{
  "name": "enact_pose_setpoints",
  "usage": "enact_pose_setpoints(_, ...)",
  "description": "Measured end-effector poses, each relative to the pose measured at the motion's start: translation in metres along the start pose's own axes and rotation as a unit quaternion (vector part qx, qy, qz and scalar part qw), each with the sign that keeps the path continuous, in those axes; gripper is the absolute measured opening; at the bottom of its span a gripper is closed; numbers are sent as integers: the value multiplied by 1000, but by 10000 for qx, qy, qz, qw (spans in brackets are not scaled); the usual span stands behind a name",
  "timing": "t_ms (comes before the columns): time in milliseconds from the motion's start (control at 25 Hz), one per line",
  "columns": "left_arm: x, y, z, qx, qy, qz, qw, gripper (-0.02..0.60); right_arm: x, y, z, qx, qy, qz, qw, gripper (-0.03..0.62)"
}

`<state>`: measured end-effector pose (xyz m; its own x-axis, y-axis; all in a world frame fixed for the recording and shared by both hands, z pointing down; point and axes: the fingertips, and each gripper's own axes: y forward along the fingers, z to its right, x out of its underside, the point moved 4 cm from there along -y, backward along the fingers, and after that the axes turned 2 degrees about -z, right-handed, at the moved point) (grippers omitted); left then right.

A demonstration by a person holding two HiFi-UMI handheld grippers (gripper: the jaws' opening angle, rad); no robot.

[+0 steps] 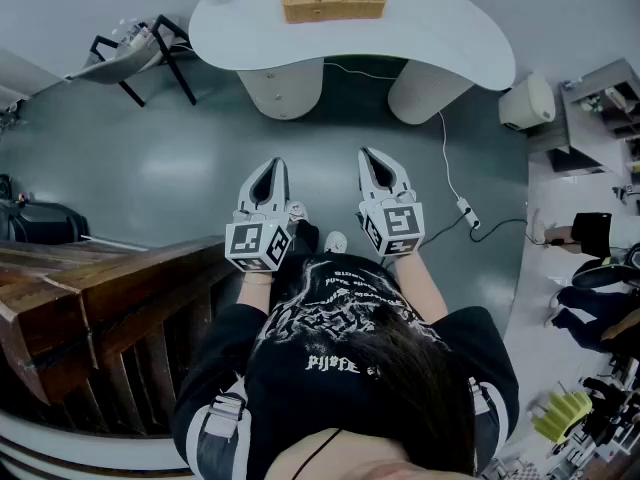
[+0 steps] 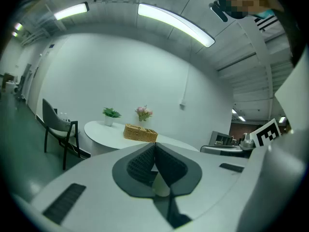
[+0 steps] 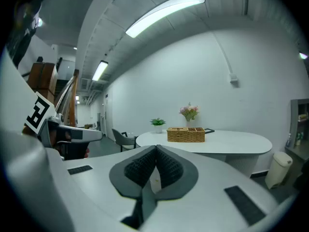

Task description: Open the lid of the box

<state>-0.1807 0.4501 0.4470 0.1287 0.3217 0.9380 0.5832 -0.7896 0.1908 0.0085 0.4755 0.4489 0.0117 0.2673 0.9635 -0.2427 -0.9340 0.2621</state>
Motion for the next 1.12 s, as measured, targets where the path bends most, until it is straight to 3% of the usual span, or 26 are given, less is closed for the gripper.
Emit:
enact_pose_setpoints(800, -48, 100, -101, 553, 254, -102, 9981, 25, -33, 125, 6, 531, 255, 132, 9982, 26)
enact_pose_setpoints(1120, -54, 129, -114, 636, 161, -174, 9977, 25, -36, 148, 11, 591, 247, -20, 9979, 26)
